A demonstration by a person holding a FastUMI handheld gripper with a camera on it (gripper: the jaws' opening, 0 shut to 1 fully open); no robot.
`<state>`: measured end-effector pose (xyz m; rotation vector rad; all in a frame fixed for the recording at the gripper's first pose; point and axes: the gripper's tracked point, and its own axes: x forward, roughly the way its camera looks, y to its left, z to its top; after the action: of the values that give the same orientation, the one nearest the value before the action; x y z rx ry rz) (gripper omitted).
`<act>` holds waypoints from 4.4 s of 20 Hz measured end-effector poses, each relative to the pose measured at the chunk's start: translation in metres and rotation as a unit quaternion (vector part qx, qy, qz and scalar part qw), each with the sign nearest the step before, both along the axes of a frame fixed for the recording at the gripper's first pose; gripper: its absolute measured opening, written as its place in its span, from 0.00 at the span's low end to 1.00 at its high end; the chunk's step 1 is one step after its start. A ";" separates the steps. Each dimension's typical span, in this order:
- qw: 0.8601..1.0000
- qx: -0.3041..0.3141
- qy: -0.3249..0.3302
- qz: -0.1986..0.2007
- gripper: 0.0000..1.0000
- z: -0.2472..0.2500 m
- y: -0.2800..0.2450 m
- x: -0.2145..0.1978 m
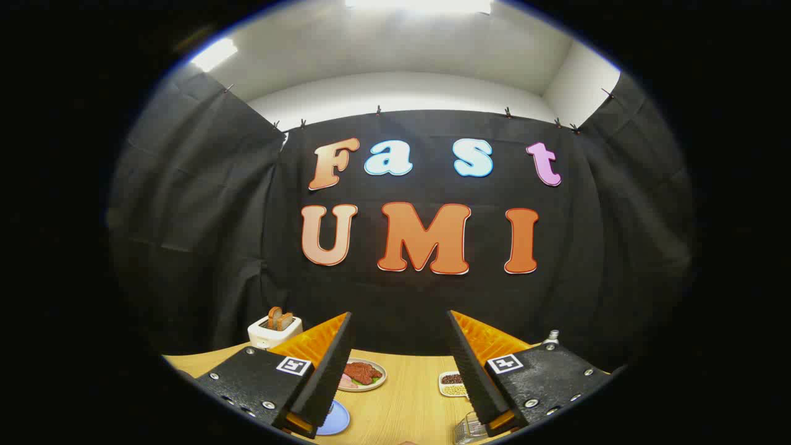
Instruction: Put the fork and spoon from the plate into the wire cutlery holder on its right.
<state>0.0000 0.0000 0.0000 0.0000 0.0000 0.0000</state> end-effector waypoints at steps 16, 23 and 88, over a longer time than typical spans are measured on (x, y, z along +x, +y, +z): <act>0.999 -0.003 0.004 -0.034 0.96 -0.013 -0.048 -0.009; 1.000 -0.004 0.012 -0.020 0.96 -0.015 -0.033 -0.009; 0.733 -0.037 0.667 0.127 0.08 -0.295 0.150 -0.050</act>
<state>-0.0501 0.1495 -0.2955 -0.0810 1.4674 0.2803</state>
